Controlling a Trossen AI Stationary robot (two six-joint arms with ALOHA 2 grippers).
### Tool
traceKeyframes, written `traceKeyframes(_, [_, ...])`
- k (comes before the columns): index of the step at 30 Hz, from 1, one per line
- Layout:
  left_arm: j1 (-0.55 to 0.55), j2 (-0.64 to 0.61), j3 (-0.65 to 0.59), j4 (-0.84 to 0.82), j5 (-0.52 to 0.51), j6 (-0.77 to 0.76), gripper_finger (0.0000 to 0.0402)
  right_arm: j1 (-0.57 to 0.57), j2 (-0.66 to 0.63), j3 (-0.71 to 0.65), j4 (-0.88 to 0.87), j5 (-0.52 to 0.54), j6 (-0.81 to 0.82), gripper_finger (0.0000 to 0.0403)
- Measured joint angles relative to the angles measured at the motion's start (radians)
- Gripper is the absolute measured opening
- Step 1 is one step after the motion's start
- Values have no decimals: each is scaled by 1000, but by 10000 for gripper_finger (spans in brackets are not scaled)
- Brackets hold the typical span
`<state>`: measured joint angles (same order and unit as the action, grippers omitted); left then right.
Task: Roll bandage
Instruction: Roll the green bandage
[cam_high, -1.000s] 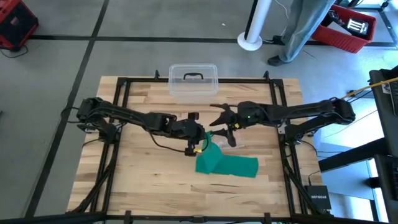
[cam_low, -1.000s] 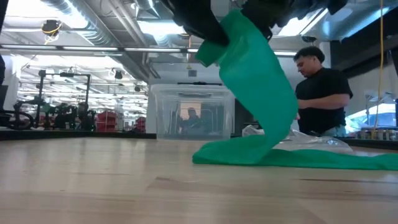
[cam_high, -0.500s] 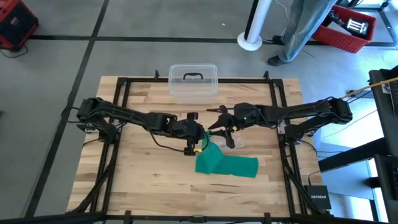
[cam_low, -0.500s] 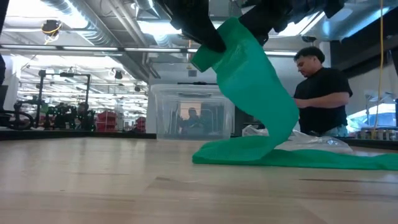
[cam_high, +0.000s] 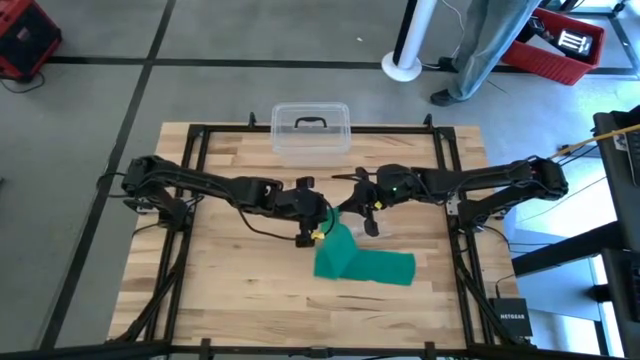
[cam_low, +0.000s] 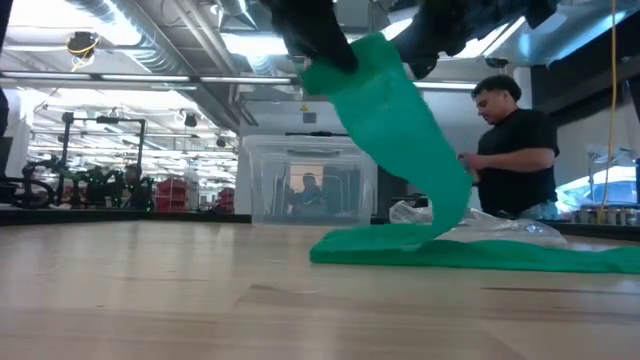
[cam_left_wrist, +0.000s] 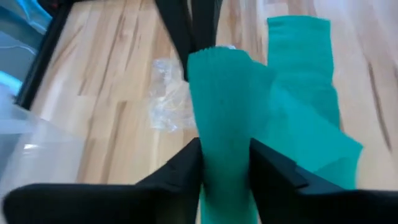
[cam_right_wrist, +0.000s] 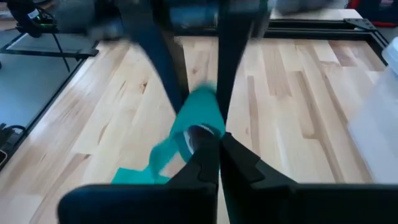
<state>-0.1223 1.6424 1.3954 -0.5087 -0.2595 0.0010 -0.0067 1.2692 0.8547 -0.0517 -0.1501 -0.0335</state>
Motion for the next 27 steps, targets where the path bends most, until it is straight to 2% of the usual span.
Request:
traceKeyframes(5, [-10,-24,124,-228,-12,-20,164,1,-112,-1,-84,41,0,1])
traceKeyframes(9, [-40,-74,135,-251,-79,-5,168,0,-224,-1,-137,91,-1,1])
traceKeyframes(12, [-70,-108,86,-244,-148,0,160,0,-312,0,-167,98,0,1])
traceKeyframes(16, [-99,-147,-37,-68,-216,35,145,0,-415,-19,-165,107,-1,1])
traceKeyframes(21, [-92,-152,-196,132,-212,37,134,0,-442,-68,-284,158,42,5])
traceKeyframes(24, [-77,-146,-288,260,-176,2,132,0,-423,-115,-334,158,153,23])
traceKeyframes(27, [-64,-146,-350,316,-139,-50,131,0,-397,-164,-363,159,223,61])
